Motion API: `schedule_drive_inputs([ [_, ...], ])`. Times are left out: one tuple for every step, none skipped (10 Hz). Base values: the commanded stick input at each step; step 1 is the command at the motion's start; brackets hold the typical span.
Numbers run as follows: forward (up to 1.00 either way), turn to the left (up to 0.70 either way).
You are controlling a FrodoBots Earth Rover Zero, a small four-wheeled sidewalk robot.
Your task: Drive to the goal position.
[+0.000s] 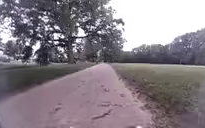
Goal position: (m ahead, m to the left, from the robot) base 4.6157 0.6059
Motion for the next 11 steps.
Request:
schedule_drive_inputs([
  [0.7,-0.04],
  [0.7,-0.02],
  [0.7,0.0],
  [0.7,0.0],
  [0.7,0.0],
  [0.7,0.0],
  [0.7,0.0],
  [0.7,0.0],
  [0.7,0.0],
  [0.7,0.0],
  [0.7,0.0],
])
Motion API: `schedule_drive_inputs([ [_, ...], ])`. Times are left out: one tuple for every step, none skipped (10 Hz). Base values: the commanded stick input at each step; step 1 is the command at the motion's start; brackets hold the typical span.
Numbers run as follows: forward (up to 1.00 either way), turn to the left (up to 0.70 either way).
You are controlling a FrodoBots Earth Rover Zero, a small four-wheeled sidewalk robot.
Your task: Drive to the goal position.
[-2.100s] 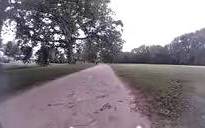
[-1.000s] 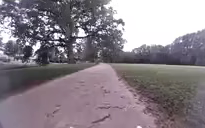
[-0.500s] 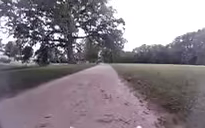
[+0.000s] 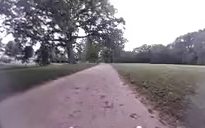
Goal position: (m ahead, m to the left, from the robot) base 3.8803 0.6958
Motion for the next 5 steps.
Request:
schedule_drive_inputs([
  [0.7,0.0],
  [0.7,0.0],
  [0.7,0.0],
  [0.7,0.0],
  [0.7,0.0],
])
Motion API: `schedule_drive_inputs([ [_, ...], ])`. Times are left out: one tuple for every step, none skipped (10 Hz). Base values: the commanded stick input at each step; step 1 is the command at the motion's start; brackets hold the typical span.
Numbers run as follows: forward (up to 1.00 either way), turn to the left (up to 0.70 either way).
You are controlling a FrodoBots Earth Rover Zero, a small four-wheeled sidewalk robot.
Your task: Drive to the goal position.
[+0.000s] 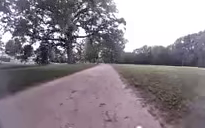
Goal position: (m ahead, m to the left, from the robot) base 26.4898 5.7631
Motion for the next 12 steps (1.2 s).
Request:
schedule_drive_inputs([
  [0.7,0.0],
  [0.7,0.0],
  [0.7,0.0],
  [0.7,-0.01],
  [0.7,-0.13],
  [0.7,-0.14],
  [0.7,-0.14],
  [0.7,-0.14],
  [0.7,-0.14],
  [0.7,-0.14],
  [0.7,-0.14],
  [0.7,-0.14],
])
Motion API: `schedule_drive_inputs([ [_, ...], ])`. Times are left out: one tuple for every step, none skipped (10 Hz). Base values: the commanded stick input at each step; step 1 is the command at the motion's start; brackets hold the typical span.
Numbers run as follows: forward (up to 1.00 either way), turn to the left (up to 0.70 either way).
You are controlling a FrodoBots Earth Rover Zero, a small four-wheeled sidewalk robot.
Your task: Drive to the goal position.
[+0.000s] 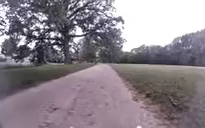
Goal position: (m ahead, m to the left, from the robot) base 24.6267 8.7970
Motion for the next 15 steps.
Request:
schedule_drive_inputs([
  [0.7,-0.09],
  [0.7,0.0],
  [0.7,0.0],
  [0.7,0.0],
  [0.7,0.0],
  [0.7,0.0],
  [0.7,0.0],
  [0.7,0.0],
  [0.7,0.0],
  [0.7,0.0],
  [0.7,0.0],
  [0.7,0.0],
  [0.7,0.0],
  [0.7,0.0],
  [0.7,0.0],
])
